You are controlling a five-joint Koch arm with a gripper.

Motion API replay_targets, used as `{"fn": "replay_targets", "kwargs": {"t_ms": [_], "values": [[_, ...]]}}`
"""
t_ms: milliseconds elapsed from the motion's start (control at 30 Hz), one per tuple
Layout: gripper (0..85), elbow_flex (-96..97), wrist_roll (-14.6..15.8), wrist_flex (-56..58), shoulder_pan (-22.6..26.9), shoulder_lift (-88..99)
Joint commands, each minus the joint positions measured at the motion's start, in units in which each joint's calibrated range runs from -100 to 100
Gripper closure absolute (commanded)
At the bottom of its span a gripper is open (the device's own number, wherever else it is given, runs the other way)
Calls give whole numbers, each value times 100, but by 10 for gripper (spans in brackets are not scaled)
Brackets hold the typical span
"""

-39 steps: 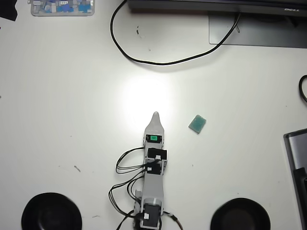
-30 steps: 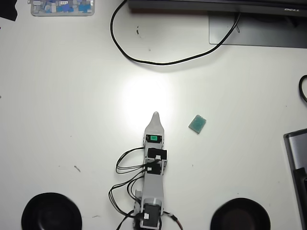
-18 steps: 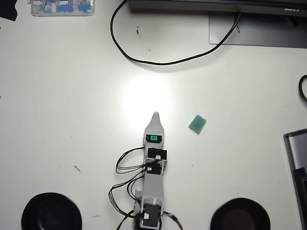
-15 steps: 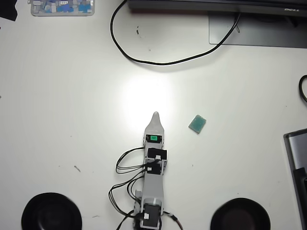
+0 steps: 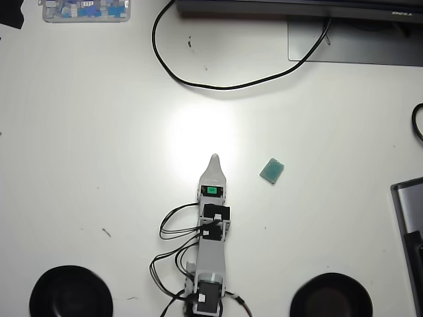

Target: Grab the Blue cube

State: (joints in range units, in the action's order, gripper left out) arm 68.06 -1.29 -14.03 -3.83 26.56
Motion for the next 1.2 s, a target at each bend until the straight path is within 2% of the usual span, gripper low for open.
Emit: {"fn": "replay_targets", "kwargs": {"t_ms": [0,800,933,1000,1100,1167], "values": [[373,-98,-5,-47,0,79],[390,-117,-44,49,59,169],[390,-135,-420,618,83,1137],[390,-327,-708,1507,205,2350],[390,-345,-1270,1628,161,2647],[390,-354,-1534,1620,63,2634]]}}
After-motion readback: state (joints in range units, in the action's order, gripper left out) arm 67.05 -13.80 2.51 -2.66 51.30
